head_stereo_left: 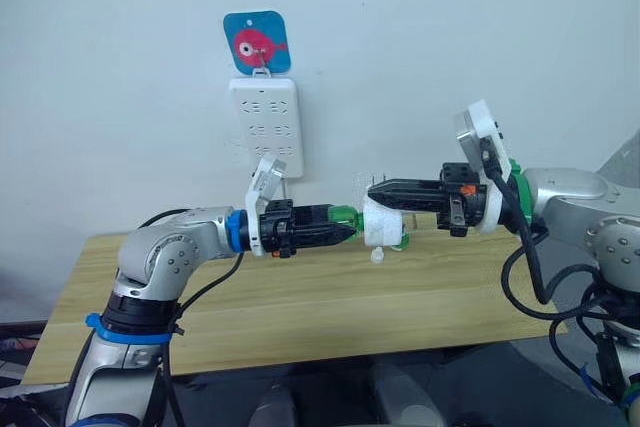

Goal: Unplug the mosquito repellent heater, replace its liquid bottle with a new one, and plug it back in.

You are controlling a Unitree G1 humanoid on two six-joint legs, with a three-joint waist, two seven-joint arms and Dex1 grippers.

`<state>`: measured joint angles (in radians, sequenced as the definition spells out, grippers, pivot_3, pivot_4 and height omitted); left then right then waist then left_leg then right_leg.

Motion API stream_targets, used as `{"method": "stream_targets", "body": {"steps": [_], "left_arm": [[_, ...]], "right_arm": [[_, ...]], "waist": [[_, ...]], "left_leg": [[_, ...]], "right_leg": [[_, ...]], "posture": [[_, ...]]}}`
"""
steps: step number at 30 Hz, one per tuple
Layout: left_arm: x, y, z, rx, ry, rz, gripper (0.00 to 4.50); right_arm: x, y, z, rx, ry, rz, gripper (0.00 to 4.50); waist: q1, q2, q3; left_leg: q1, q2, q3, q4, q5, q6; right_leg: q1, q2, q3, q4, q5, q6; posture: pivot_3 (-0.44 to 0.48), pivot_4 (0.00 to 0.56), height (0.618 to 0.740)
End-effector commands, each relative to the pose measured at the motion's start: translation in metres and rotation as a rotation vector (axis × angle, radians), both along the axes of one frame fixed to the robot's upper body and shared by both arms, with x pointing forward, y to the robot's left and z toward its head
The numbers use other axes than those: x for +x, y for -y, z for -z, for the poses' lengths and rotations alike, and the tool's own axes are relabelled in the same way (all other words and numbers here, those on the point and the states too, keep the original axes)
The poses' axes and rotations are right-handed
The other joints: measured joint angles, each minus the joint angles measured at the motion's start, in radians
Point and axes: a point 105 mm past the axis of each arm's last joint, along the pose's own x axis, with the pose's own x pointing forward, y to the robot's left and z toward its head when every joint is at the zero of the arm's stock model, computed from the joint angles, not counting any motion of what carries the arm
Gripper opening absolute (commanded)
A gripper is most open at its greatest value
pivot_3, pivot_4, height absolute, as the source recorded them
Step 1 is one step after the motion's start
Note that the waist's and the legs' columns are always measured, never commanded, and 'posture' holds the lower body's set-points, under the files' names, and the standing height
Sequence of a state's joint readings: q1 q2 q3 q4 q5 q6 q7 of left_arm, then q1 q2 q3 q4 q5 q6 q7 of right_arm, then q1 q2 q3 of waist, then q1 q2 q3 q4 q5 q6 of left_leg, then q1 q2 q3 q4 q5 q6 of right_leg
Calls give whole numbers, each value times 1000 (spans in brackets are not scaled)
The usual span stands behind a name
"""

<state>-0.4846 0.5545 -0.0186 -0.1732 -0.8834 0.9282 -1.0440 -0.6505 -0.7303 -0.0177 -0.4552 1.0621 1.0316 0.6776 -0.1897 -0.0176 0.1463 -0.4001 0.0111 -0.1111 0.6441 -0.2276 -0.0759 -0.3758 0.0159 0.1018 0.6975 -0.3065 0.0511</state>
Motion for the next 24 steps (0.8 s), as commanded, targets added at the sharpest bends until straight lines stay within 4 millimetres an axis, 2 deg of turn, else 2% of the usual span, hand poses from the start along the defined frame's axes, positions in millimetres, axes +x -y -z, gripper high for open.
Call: {"method": "stream_targets", "body": {"steps": [1,4,9,12,15,19,22,24], "left_arm": [[-8,5,-13,-15,58,50,2390],[-10,5,-14,-16,53,60,2390],[-10,4,-17,-26,33,64,2390],[-12,4,-20,-40,19,78,2390],[-15,3,-22,-53,-2,104,2390],[-16,0,-26,-76,-22,113,2390],[-15,-1,-28,-81,-28,110,2390],[-14,-2,-28,-88,-34,107,2390]], "right_arm": [[3,1,-9,0,54,3,0],[7,1,-12,17,56,14,0],[17,8,-28,96,39,61,0],[26,15,-25,77,49,121,0],[39,26,-4,17,20,205,0],[44,32,21,-64,-2,259,0],[40,34,36,-115,-31,258,0],[31,31,43,-137,-57,219,0]], "waist": [[-1,0,0],[-3,0,0],[-4,0,0],[-3,0,0],[-3,0,0],[-4,0,0],[-6,0,0],[-5,0,0]], "left_leg": [[0,0,0,0,0,0],[0,0,0,0,0,0],[0,0,0,0,0,0],[0,0,0,0,0,0],[0,0,0,0,0,0],[0,0,0,0,0,0],[0,0,0,-1,0,0],[0,0,0,-1,0,0]], "right_leg": [[0,0,0,0,0,0],[0,0,0,0,0,0],[0,0,0,0,0,0],[0,0,0,0,0,0],[0,0,0,0,0,0],[0,0,0,0,-1,1],[-1,0,0,0,-1,1],[-1,0,0,0,-1,1]], "posture": [[-200,60,740],[-194,62,740],[-194,62,740],[-194,62,740],[-194,62,740],[-197,62,740],[-197,62,740],[-197,62,740]]}}
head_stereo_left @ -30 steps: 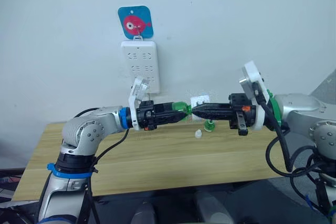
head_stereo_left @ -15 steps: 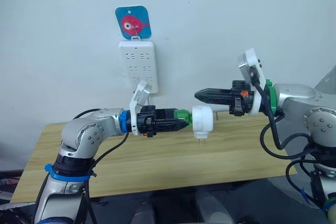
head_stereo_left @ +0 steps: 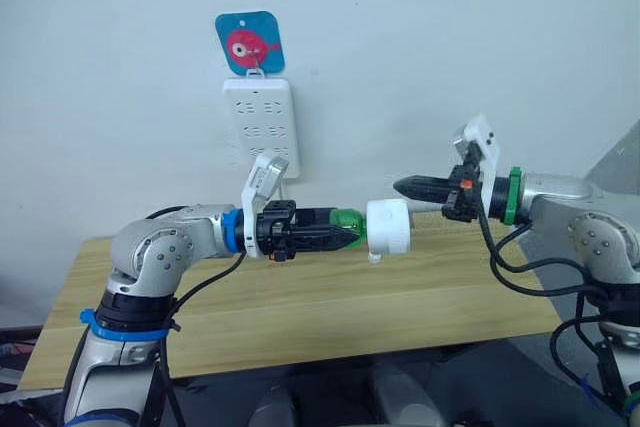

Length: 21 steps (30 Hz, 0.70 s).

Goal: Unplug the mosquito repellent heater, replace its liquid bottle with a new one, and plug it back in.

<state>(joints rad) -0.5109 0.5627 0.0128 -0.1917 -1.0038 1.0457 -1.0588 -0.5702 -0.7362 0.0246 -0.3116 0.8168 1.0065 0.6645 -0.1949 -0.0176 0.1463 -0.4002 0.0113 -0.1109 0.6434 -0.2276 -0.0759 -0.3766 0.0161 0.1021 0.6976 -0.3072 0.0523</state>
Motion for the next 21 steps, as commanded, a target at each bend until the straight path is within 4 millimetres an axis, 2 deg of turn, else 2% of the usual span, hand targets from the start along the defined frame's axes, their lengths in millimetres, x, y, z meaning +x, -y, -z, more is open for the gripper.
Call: {"method": "stream_targets", "body": {"steps": [1,12,21], "left_arm": [[0,-4,-14,-38,35,0,2390],[18,-5,-15,-63,39,-102,2390],[25,-6,-6,-28,82,-155,2390]], "right_arm": [[-17,-8,-3,-17,13,-84,0],[-61,-27,-18,38,-57,-303,0],[-68,-31,-27,72,-64,-331,0]], "waist": [[0,0,0],[1,0,0],[1,0,0]], "left_leg": [[0,0,0,0,0,0],[0,0,0,0,0,0],[0,0,0,0,0,0]], "right_leg": [[0,0,0,0,0,0],[0,0,0,0,0,0],[0,0,0,0,0,0]], "posture": [[-197,62,740],[-201,62,740],[-202,61,740]]}}
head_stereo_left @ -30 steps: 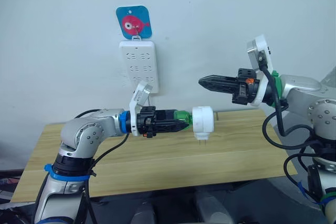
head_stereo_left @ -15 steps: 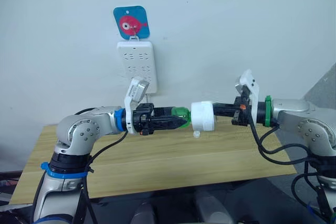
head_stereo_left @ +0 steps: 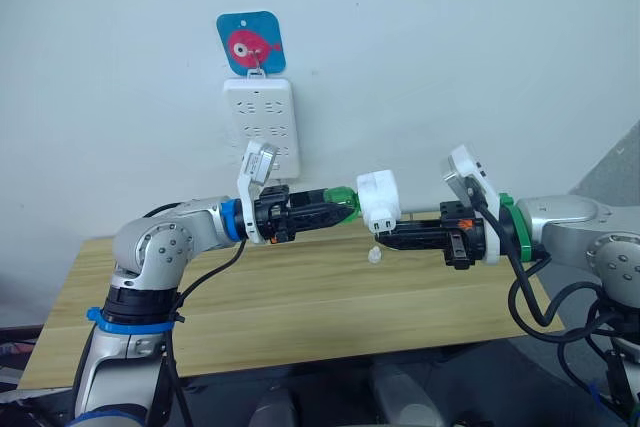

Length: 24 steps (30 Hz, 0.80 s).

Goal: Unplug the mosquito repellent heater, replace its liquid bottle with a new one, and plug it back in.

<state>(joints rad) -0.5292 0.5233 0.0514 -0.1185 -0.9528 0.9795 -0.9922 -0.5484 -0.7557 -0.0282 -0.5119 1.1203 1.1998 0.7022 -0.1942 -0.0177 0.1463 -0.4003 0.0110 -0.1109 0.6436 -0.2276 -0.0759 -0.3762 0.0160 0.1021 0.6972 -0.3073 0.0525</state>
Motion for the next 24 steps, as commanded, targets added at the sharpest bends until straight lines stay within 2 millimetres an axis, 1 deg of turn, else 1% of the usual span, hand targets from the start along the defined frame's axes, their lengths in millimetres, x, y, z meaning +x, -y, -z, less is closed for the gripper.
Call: {"method": "stream_targets", "body": {"steps": [1,9,13,24], "left_arm": [[1,1,-4,4,58,-11,2390],[0,3,3,41,91,-5,2390],[-6,5,3,40,87,29,2390],[-11,7,1,40,87,63,2370]], "right_arm": [[-4,-2,-19,38,60,-17,0],[4,-7,-32,103,70,23,0],[12,-7,-32,106,84,69,0],[17,-8,-32,106,92,97,0]], "waist": [[0,0,0],[0,0,0],[0,0,0],[0,0,0]], "left_leg": [[0,0,0,0,0,0],[0,0,0,0,0,0],[0,0,0,0,0,0],[0,0,0,0,0,0]], "right_leg": [[0,0,0,0,0,0],[0,0,0,0,0,0],[0,0,0,0,0,0],[0,0,0,0,0,0]], "posture": [[-202,61,740],[-202,61,740],[-202,61,740],[-202,61,740]]}}
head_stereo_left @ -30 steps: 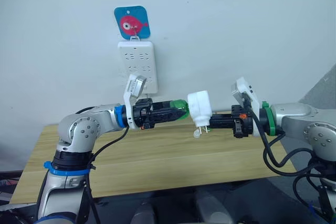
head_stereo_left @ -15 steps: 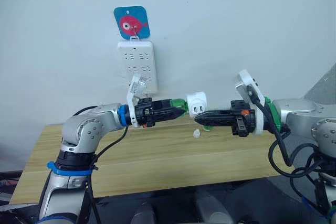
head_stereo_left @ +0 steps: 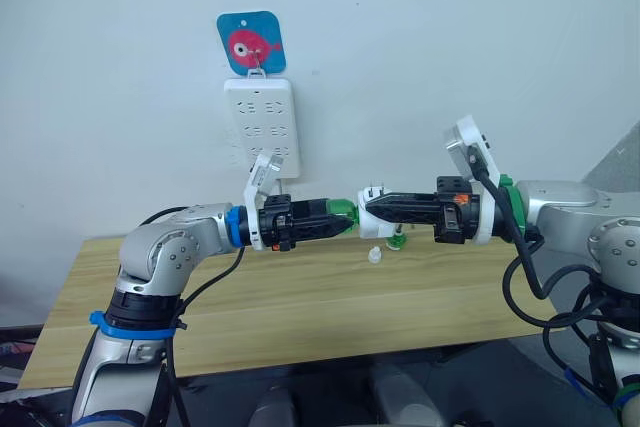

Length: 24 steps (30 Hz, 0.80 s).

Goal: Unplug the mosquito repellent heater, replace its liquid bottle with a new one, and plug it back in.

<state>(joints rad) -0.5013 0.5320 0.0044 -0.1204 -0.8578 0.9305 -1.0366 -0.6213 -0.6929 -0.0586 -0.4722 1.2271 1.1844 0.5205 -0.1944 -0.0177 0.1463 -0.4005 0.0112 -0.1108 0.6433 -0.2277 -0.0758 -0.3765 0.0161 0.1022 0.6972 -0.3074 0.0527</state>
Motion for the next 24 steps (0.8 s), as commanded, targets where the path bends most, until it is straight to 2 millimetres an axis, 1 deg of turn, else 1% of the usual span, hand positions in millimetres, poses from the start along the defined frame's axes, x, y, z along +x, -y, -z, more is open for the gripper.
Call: {"method": "stream_targets", "body": {"steps": [1,8,15,19,21,24], "left_arm": [[-11,6,-16,-31,67,69,2370],[-11,8,-17,-32,67,70,2362],[-7,8,-17,-39,58,45,2351],[-2,6,-17,-59,33,12,2351],[2,4,-17,-80,11,-12,2351],[7,2,-18,-114,-22,-45,2351]], "right_arm": [[3,1,-8,8,42,21,0],[5,2,-7,5,46,28,0],[1,0,-11,19,57,2,0],[-9,3,-20,44,78,-48,0],[-14,5,-29,96,74,-74,0],[-17,11,-36,130,77,-68,630]], "waist": [[0,0,0],[0,0,0],[0,0,0],[0,0,0],[0,0,0],[0,0,0]], "left_leg": [[0,0,0,0,0,0],[0,0,0,0,0,0],[0,0,0,0,0,0],[0,0,0,0,0,0],[0,0,0,0,0,0],[0,0,0,0,0,0]], "right_leg": [[0,0,0,0,0,0],[0,0,0,0,0,0],[0,0,0,0,0,0],[0,0,0,0,0,0],[0,0,0,0,0,0],[0,0,0,0,0,0]], "posture": [[-202,61,740],[-202,61,740],[-200,61,740],[-205,62,740],[-205,62,740],[-206,62,740]]}}
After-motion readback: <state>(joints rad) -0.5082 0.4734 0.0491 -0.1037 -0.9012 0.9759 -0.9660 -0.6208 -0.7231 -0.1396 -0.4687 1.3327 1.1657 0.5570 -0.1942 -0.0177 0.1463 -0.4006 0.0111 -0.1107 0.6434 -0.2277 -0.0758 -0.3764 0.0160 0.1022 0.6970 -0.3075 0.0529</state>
